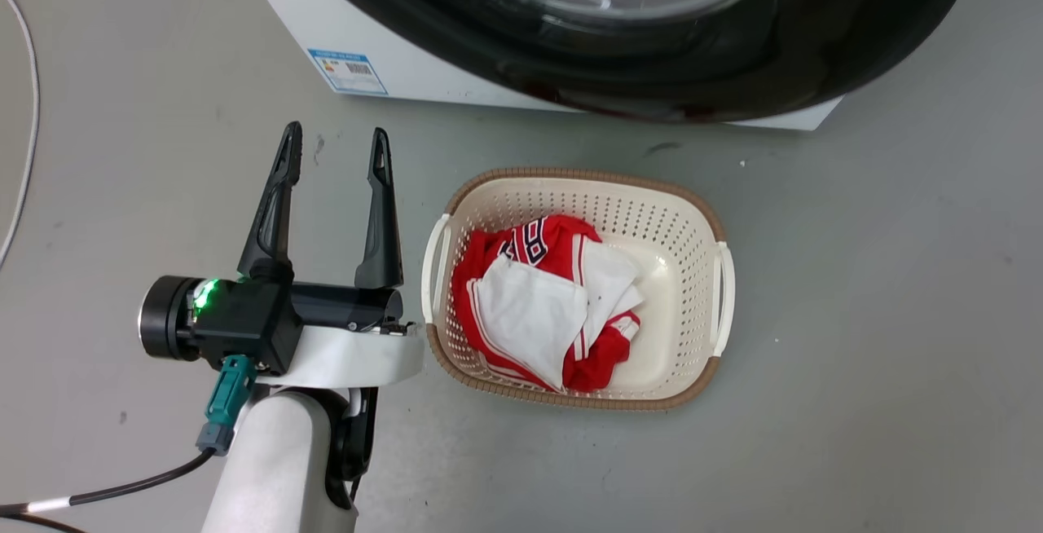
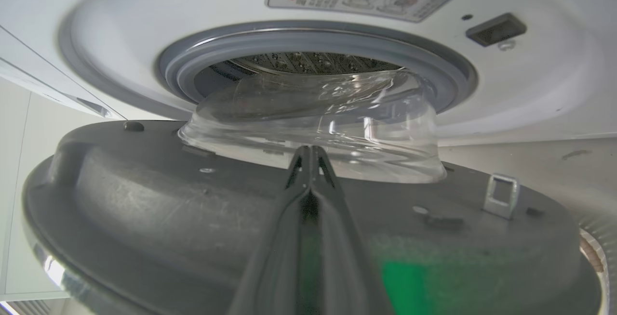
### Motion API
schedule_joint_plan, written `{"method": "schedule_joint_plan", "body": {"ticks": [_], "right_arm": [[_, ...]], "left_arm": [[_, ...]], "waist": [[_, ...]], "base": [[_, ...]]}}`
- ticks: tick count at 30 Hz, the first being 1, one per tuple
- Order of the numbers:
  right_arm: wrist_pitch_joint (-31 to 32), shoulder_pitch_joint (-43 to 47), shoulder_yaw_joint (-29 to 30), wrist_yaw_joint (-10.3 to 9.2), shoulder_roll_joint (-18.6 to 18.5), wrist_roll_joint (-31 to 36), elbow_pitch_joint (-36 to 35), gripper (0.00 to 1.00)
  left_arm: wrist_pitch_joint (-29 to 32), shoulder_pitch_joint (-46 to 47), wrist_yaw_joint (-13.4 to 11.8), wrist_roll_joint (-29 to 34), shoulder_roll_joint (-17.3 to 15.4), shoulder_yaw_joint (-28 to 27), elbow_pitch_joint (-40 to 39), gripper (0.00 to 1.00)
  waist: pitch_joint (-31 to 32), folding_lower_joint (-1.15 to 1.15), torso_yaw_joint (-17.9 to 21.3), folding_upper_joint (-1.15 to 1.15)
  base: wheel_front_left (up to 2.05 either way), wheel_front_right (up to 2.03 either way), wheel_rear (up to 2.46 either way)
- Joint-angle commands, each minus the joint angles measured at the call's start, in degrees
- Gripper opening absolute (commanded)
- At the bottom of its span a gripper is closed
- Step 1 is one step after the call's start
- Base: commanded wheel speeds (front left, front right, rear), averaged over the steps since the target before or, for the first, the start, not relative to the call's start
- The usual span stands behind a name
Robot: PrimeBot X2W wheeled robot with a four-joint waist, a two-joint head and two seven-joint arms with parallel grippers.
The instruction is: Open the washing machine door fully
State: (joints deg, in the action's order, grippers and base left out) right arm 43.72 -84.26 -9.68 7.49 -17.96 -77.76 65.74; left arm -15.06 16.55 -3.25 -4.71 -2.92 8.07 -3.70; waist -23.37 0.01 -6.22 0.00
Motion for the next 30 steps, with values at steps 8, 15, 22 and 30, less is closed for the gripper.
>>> {"method": "schedule_joint_plan", "body": {"ticks": [8, 15, 22, 30], "right_arm": [[6.29, 9.35, -0.96, 0.00, 2.52, -2.03, -3.93, 0.00], [9.05, 17.59, -1.74, 0.00, 5.37, -3.37, -7.75, 0.00], [11.49, 25.12, -2.74, 0.00, 8.77, -4.83, -12.34, 0.00], [13.62, 31.86, -4.40, 0.00, 12.88, -6.34, -16.98, 0.00]], "left_arm": [[-0.15, -2.94, 0.66, 0.35, 0.05, -0.75, 1.59, 1.00], [-0.16, -6.64, 1.63, 0.70, 0.05, -1.65, 2.95, 1.00], [-0.15, -9.72, 2.67, 1.41, 0.06, -2.38, 4.00, 1.00], [-0.15, -12.09, 3.68, 1.94, 0.05, -2.37, 4.85, 1.00]], "waist": [[6.06, -0.01, 1.05, 0.00], [11.55, -0.01, 1.65, 0.00], [15.66, -0.01, 1.56, 0.00], [18.59, -0.01, 1.22, 0.00]], "base": [[0.00, 0.00, 0.00], [0.00, 0.00, 0.00], [0.00, 0.00, 0.00], [0.00, 0.00, 0.00]]}}
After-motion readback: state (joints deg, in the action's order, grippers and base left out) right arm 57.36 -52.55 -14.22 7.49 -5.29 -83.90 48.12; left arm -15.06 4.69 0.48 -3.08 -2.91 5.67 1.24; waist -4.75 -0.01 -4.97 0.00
